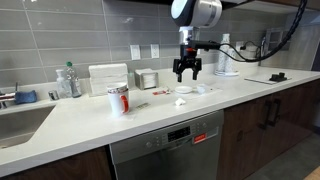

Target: Move the white thing to the right

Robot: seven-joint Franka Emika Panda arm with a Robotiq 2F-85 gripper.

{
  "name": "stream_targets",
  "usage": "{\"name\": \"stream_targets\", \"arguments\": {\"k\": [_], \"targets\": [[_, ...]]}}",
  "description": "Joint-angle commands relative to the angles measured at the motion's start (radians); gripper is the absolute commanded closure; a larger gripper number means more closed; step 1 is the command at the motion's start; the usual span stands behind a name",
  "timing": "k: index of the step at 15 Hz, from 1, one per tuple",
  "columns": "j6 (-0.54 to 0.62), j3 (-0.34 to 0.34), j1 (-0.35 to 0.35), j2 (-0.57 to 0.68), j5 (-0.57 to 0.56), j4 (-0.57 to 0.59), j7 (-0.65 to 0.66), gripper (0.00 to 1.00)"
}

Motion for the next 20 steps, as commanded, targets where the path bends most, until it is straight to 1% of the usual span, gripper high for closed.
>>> {"name": "stream_targets", "arguments": {"k": [1, 3, 5, 8, 13, 14, 16, 17, 19, 20], "targets": [[-0.002, 0.003, -0.002, -0.003, 0.000, 0.002, 0.001, 0.00], [-0.002, 0.003, -0.002, -0.005, 0.000, 0.002, 0.001, 0.00], [0.010, 0.006, 0.003, 0.030, -0.032, 0.019, 0.037, 0.00], [0.012, 0.012, 0.008, 0.064, -0.065, 0.031, 0.052, 0.00], [0.014, 0.016, 0.004, 0.131, -0.054, 0.069, 0.036, 0.00], [0.013, 0.015, 0.004, 0.143, -0.053, 0.078, 0.036, 0.01], [0.018, 0.017, 0.004, 0.169, -0.046, 0.097, 0.030, 0.16], [0.016, 0.017, 0.004, 0.181, -0.045, 0.107, 0.029, 0.20], [0.017, 0.016, 0.006, 0.204, -0.054, 0.123, 0.038, 0.35], [0.016, 0.015, 0.008, 0.213, -0.061, 0.129, 0.044, 0.39]]}}
